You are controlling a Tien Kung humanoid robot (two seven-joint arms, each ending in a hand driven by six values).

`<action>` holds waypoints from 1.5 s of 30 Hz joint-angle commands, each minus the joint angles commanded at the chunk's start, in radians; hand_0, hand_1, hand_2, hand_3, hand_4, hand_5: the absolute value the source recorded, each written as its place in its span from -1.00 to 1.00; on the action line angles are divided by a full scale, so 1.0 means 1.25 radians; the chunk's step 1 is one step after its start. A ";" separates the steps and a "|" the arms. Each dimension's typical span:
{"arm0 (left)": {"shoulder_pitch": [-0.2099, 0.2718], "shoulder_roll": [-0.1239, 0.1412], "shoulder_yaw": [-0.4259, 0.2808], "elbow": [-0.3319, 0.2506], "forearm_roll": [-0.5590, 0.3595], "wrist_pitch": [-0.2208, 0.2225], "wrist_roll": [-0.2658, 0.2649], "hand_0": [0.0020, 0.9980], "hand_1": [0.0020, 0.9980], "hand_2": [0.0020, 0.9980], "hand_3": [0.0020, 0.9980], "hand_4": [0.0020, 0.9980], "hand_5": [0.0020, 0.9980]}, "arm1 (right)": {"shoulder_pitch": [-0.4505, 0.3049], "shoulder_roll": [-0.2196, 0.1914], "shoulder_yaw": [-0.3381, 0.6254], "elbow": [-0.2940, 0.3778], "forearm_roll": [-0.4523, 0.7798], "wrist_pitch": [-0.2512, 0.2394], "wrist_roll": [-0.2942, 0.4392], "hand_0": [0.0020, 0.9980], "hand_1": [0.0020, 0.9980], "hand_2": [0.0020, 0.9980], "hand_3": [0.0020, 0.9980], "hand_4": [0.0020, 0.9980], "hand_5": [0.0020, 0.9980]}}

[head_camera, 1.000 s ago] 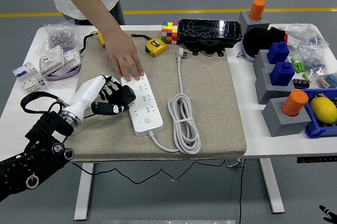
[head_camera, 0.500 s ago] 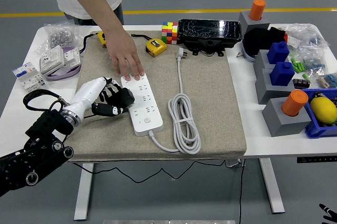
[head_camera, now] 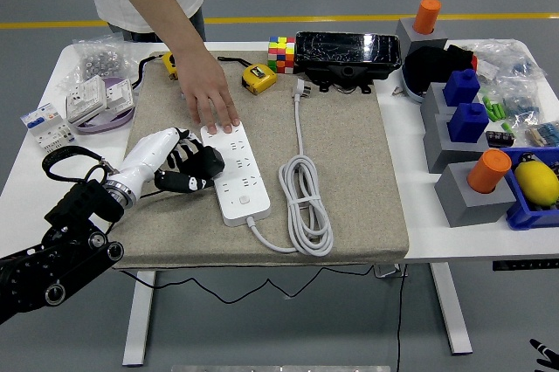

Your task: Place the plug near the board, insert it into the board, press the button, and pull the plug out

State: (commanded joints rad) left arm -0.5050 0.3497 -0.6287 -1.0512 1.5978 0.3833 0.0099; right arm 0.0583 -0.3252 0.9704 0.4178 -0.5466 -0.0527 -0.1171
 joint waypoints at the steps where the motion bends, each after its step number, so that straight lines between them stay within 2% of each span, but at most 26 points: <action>1: -0.001 0.000 0.001 0.001 0.002 -0.001 0.001 -0.39 -0.33 -0.19 0.07 0.31 -1.00 | 0.000 0.000 0.000 0.000 0.000 0.000 0.000 0.13 0.28 0.25 0.21 0.93 -0.01; 14: -0.007 0.001 0.008 0.003 0.014 -0.009 0.009 -0.39 -0.32 -0.19 0.07 0.31 -1.00 | 0.000 0.001 0.003 0.000 0.000 0.000 -0.001 0.12 0.28 0.25 0.20 0.93 -0.01; 15: -0.007 0.001 0.008 0.002 0.014 -0.011 0.010 -0.29 -0.16 -0.02 0.11 0.56 -1.00 | 0.000 0.001 0.004 0.000 -0.001 0.000 -0.001 0.12 0.28 0.25 0.20 0.94 -0.01; 21: -0.005 0.002 0.005 0.001 0.010 -0.021 0.013 -0.29 -0.16 -0.02 0.11 0.56 -1.00 | -0.001 0.001 0.004 0.000 -0.001 0.000 -0.001 0.12 0.28 0.25 0.20 0.94 -0.01; 22: -0.005 0.002 0.005 0.001 0.011 -0.021 0.012 -0.13 0.19 0.13 0.25 0.92 -0.85 | -0.001 0.001 0.004 0.000 -0.001 0.000 -0.001 0.12 0.28 0.25 0.20 0.94 -0.01; 26: -0.005 0.002 0.005 -0.001 0.008 -0.020 0.009 -0.13 0.19 0.13 0.25 0.92 -0.85 | -0.001 0.002 0.006 0.001 -0.001 0.000 0.000 0.12 0.28 0.25 0.20 0.94 -0.01; 27: -0.005 0.002 0.004 -0.002 0.009 -0.020 0.008 -0.01 0.35 0.35 0.48 1.00 -0.61 | 0.000 0.002 0.006 0.000 -0.001 0.000 -0.001 0.12 0.28 0.25 0.20 0.94 0.00; 33: 0.001 0.003 -0.003 -0.012 0.009 -0.025 0.007 -0.01 0.35 0.35 0.48 1.00 -0.61 | -0.002 0.002 0.008 0.000 -0.002 0.001 -0.001 0.12 0.28 0.25 0.20 0.94 0.00; 34: 0.002 0.003 -0.004 -0.013 0.010 -0.025 0.007 0.04 0.38 0.41 0.52 1.00 -0.51 | -0.003 0.002 0.008 0.000 -0.002 0.001 -0.001 0.12 0.28 0.25 0.20 0.94 0.00; 36: 0.008 0.004 -0.012 -0.022 0.012 -0.026 0.005 0.04 0.38 0.41 0.52 1.00 -0.51 | -0.004 0.003 0.009 0.000 -0.002 0.001 -0.001 0.12 0.28 0.25 0.20 0.94 0.00; 39: 0.025 0.006 -0.031 -0.045 0.004 -0.011 -0.014 0.04 0.38 0.41 0.52 1.00 -0.51 | -0.005 0.004 0.011 0.001 -0.002 0.001 0.000 0.12 0.28 0.25 0.20 0.94 0.00; 40: 0.035 0.008 -0.041 -0.058 -0.003 0.000 -0.027 0.09 0.43 0.47 0.54 1.00 -0.39 | -0.005 0.005 0.011 0.000 -0.002 0.001 0.000 0.12 0.28 0.25 0.20 0.94 0.00; 44: 0.067 0.013 -0.066 -0.097 -0.016 0.042 -0.069 0.09 0.43 0.47 0.54 1.00 -0.39 | -0.006 0.006 0.013 0.000 -0.003 0.001 0.000 0.12 0.28 0.25 0.20 0.94 0.00; 45: 0.082 0.015 -0.074 -0.111 -0.022 0.062 -0.088 0.09 0.43 0.47 0.54 1.00 -0.39 | -0.007 0.007 0.014 0.000 -0.003 0.002 0.000 0.12 0.28 0.25 0.20 0.94 0.00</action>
State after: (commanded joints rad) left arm -0.4028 0.3689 -0.7216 -1.1902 1.5701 0.4607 -0.1007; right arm 0.0494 -0.3171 0.9878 0.4179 -0.5499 -0.0506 -0.1166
